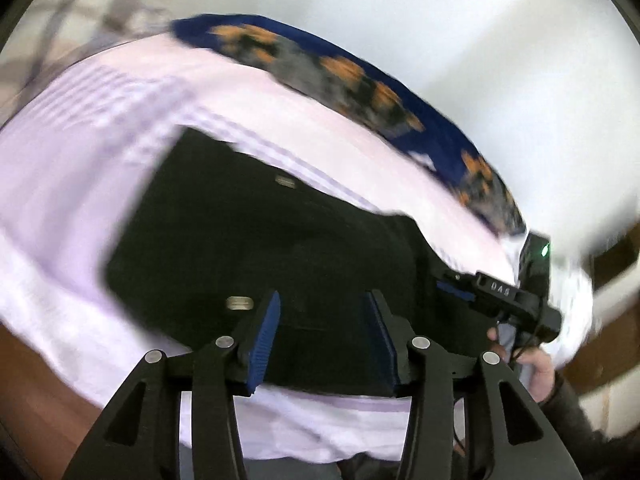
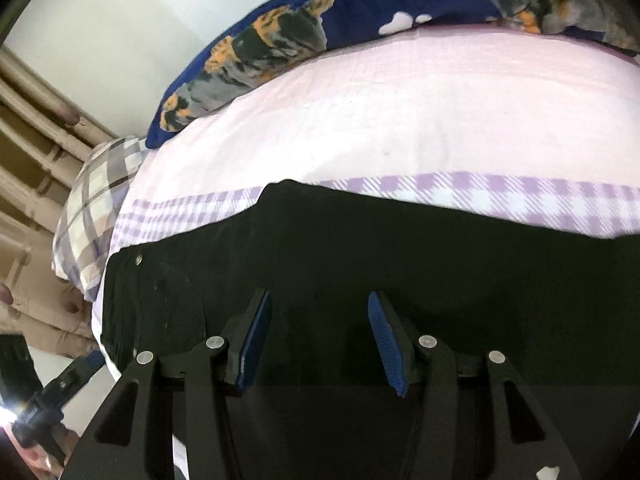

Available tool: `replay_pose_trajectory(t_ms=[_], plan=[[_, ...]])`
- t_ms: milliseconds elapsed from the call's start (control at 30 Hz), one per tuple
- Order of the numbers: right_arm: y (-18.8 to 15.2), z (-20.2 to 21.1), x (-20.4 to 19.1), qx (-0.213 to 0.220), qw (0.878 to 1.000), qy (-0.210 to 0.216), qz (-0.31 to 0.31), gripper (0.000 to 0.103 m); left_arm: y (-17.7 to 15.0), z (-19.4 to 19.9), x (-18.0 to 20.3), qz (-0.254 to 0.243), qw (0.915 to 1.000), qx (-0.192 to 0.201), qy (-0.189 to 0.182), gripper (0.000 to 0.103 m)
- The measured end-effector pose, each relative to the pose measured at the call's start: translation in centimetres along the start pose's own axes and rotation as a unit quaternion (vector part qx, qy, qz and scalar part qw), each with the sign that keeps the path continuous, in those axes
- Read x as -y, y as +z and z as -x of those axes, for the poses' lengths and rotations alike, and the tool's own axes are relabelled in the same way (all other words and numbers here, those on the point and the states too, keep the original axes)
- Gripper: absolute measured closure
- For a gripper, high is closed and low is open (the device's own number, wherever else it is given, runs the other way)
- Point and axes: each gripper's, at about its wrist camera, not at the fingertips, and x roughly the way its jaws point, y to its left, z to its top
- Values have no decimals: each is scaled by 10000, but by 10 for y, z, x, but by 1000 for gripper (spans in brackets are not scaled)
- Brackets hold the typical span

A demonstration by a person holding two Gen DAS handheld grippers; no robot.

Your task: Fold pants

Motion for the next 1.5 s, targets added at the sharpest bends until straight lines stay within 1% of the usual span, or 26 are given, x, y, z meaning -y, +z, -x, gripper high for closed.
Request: replay_pose_trajectory(t_ms=[67, 133, 167, 233, 267, 333, 367, 467, 600, 700, 767, 833, 933, 1033, 1067, 1100, 1133, 1167, 1200, 1233, 1267, 1333, 1367, 1433, 1500], plan=[[7, -8, -4, -114, 9999, 29, 47, 50, 2, 13, -28, 450, 9989, 120, 68, 57], [14, -9, -11, -195, 9995, 207, 102, 50, 0, 21, -49, 821, 9964, 210, 72, 57], [15, -8, -14, -201, 9994, 284, 86, 50, -1, 25, -64, 1089, 9937, 255, 92, 57], [14, -2, -21, -124, 9991, 389, 61, 50, -5, 27, -82, 1468, 9888, 265, 52, 57], [12, 2, -25, -110, 9987, 483, 73, 49, -9, 27, -94, 1755, 9842, 246, -25, 57], [8, 6, -32, -112, 9982, 574, 98, 48, -15, 22, -105, 2063, 9781, 204, -160, 57], [4, 8, -36, -131, 9980, 614, 119, 47, -19, 18, -112, 2243, 9739, 182, -292, 57], [-7, 13, -43, -212, 9971, 705, 175, 47, -24, 9, -121, 2504, 9662, 209, -577, 57], [-21, 17, -51, -308, 9968, 712, 217, 46, -27, -2, -129, 2730, 9588, 156, -767, 57], [-27, 17, -54, -385, 9965, 700, 240, 46, -27, -7, -137, 2844, 9554, 201, -776, 55], [-29, 16, -55, -416, 9966, 667, 230, 46, -25, -8, -142, 2903, 9535, 265, -772, 50], [-30, 14, -56, -434, 9966, 675, 204, 46, -23, -11, -146, 2937, 9517, 317, -836, 50], [-31, 13, -59, -450, 9966, 649, 214, 46, -17, -15, -148, 2870, 9533, 363, -866, 50], [-32, 10, -63, -483, 9964, 668, 197, 46, -13, -19, -150, 2877, 9523, 421, -924, 50], [-33, 8, -64, -498, 9963, 670, 198, 46, -12, -20, -149, 2844, 9534, 435, -907, 50], [-33, 7, -65, -508, 9963, 671, 198, 46, -11, -20, -148, 2764, 9562, 442, -856, 50], [-34, 6, -66, -517, 9961, 686, 198, 46, -11, -19, -145, 2679, 9595, 446, -748, 60], [-34, 6, -67, -524, 9960, 696, 199, 46, -10, -18, -142, 2532, 9650, 432, -535, 68], [-34, 5, -68, -521, 9960, 699, 202, 46, -9, -18, -140, 2427, 9681, 431, -450, 76], [-34, 6, -68, -512, 9960, 699, 209, 46, -9, -15, -139, 2370, 9693, 462, -470, 79], [-34, 6, -68, -508, 9960, 699, 208, 46, -7, -11, -133, 2286, 9712, 503, -450, 81], [-33, 11, -65, -462, 9962, 712, 190, 46, -1, -4, -119, 2056, 9767, 529, -296, 82], [-33, 14, -63, -423, 9964, 715, 177, 46, 5, 1, -106, 1858, 9808, 552, -210, 83], [-30, 26, -56, -298, 9968, 729, 137, 46, 16, 10, -75, 1366, 9884, 639, -175, 84], [-27, 40, -46, -128, 9973, 728, 47, 46, 26, 15, -43, 963, 9930, 666, -183, 84]])
